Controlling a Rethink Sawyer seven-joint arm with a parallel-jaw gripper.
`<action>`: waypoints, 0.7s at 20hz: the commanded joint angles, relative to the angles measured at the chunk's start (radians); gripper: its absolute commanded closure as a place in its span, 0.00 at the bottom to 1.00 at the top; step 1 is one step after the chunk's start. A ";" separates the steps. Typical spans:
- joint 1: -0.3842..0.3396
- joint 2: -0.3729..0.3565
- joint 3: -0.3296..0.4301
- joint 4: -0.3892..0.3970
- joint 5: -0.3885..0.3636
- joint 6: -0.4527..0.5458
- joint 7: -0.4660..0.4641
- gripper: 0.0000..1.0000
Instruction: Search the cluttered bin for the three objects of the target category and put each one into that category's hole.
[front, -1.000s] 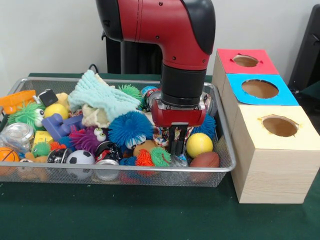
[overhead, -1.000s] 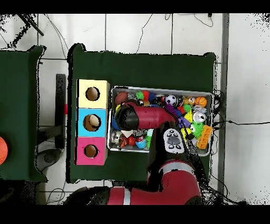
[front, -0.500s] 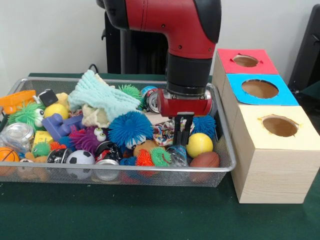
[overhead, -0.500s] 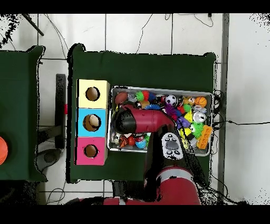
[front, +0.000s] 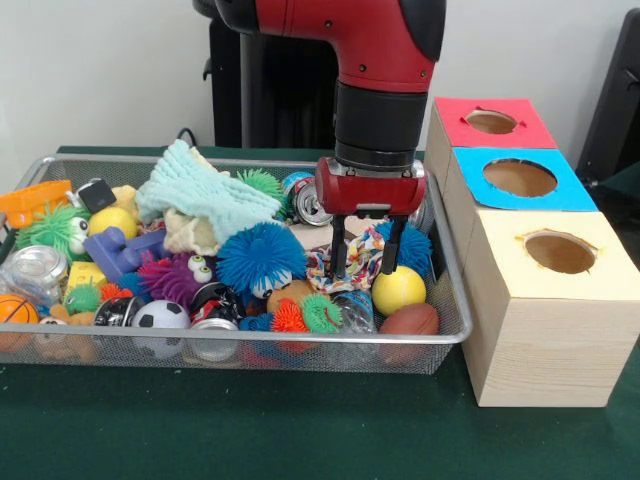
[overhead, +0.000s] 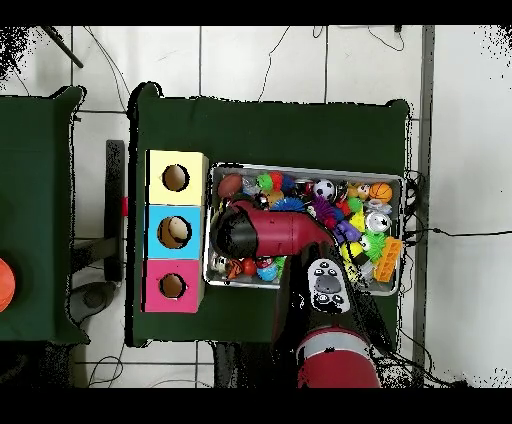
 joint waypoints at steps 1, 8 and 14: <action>-0.019 0.058 0.058 -0.009 0.011 -0.070 0.161 0.00; -0.028 0.107 0.067 -0.043 0.012 -0.085 0.155 0.00; -0.039 0.149 0.081 -0.064 0.016 -0.089 0.147 0.00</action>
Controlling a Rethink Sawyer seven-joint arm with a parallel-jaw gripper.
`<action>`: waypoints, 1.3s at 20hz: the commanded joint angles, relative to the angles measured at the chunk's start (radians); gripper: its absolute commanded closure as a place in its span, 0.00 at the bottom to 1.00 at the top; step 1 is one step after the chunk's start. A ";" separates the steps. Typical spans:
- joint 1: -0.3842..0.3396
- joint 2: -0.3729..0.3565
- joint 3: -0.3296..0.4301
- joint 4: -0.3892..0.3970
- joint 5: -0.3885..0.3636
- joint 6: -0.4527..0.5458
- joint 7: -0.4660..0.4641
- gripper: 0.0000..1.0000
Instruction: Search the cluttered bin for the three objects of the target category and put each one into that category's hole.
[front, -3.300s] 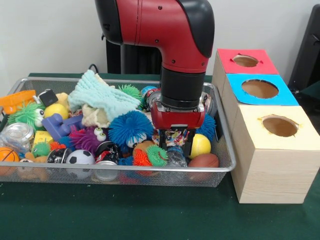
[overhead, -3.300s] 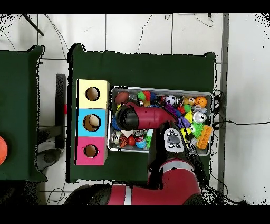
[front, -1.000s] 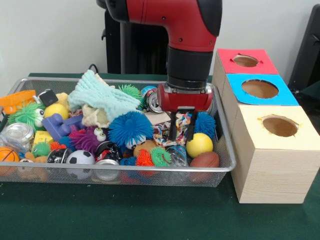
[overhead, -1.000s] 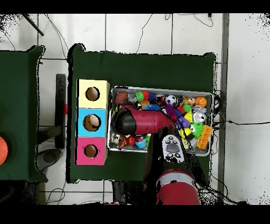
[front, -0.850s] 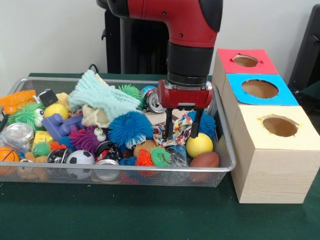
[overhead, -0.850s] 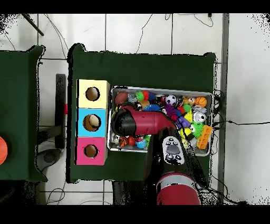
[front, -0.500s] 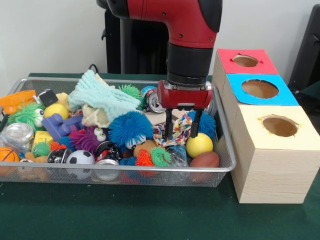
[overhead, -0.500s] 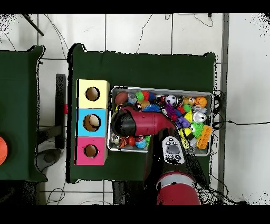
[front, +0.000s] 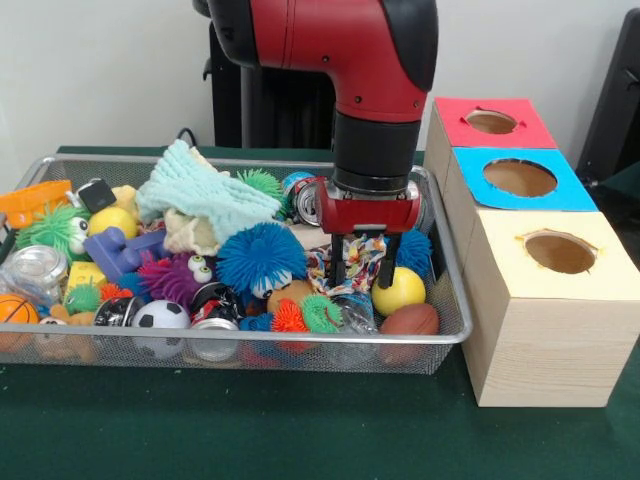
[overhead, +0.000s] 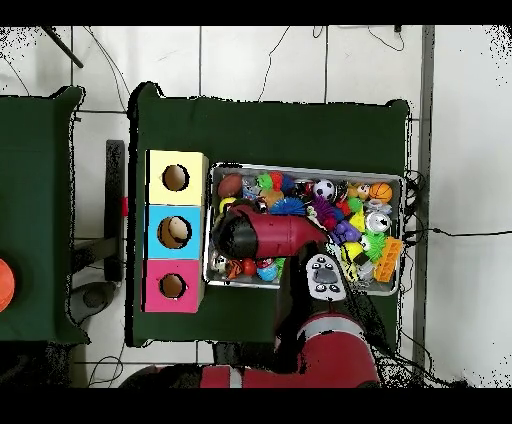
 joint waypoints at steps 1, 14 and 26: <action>-0.037 0.083 0.085 -0.059 0.016 -0.056 0.142 0.00; -0.063 0.121 0.130 -0.145 0.012 -0.040 0.107 0.00; -0.067 0.136 0.158 -0.174 0.018 -0.046 0.113 0.00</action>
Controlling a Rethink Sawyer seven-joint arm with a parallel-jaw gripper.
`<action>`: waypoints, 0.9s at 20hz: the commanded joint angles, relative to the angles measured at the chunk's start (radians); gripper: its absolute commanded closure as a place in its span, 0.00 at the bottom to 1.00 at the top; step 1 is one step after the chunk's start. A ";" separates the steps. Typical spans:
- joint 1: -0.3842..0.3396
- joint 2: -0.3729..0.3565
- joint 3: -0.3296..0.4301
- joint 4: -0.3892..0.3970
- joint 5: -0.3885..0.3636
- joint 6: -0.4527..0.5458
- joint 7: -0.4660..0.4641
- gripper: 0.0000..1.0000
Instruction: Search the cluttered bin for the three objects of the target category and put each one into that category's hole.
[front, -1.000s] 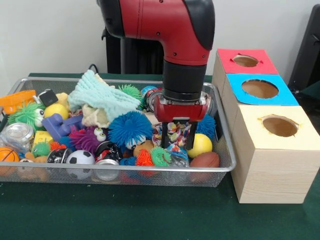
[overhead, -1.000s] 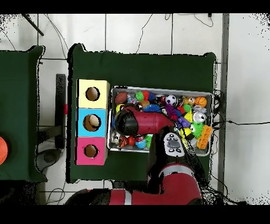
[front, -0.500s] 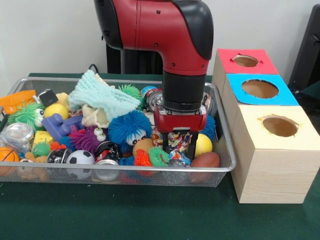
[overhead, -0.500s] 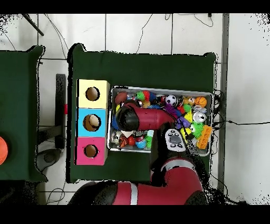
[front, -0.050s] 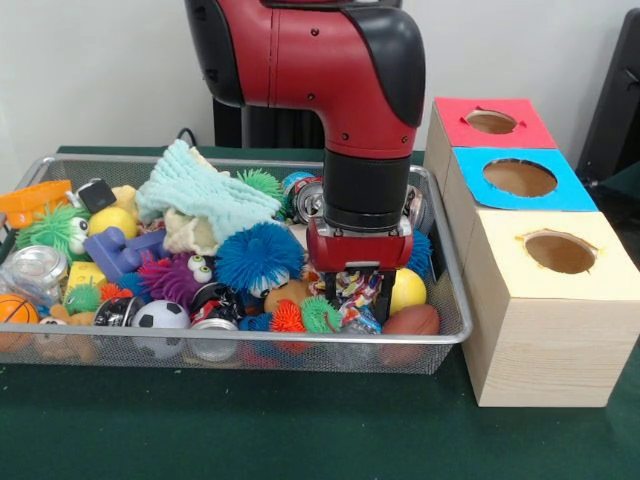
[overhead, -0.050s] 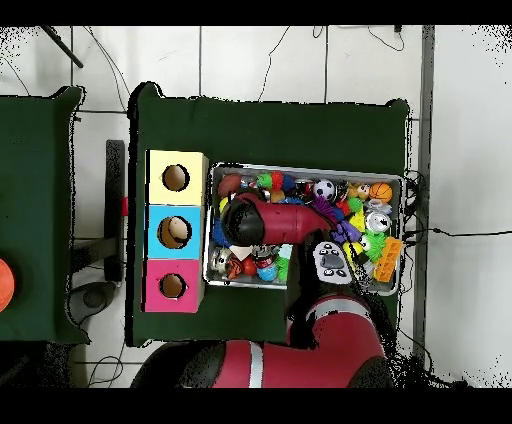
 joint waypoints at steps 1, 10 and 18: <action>-0.035 0.066 0.130 -0.086 0.018 -0.020 0.110 0.00; -0.058 0.109 0.173 -0.139 0.014 0.008 0.074 0.00; -0.048 0.139 0.176 -0.184 0.011 0.038 0.065 0.00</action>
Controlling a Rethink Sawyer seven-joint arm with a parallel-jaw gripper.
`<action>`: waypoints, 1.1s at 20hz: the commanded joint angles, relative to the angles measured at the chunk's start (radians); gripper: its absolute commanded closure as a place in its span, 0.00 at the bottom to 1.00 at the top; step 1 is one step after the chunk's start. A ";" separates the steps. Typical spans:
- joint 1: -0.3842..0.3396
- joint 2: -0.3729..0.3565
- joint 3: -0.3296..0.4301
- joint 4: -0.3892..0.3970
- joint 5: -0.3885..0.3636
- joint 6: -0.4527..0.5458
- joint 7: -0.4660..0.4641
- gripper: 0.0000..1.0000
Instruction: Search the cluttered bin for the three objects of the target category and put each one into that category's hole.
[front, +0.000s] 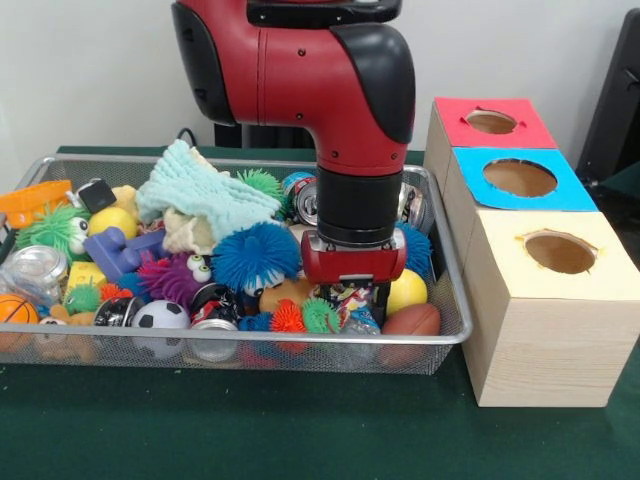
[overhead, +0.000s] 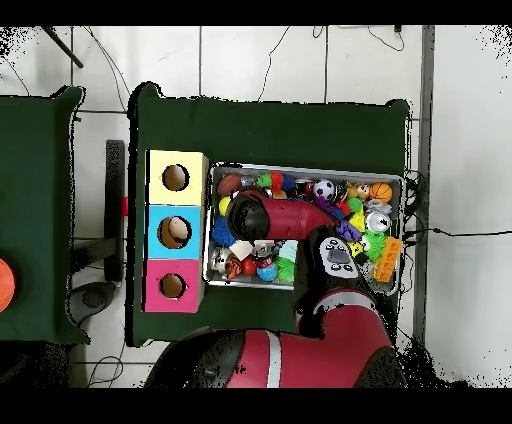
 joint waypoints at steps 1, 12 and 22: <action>-0.016 0.104 0.144 -0.146 0.007 -0.017 0.070 1.00; 0.036 0.072 0.069 -0.110 0.033 -0.028 0.152 1.00; 0.070 -0.036 0.024 -0.028 0.064 0.018 0.201 0.00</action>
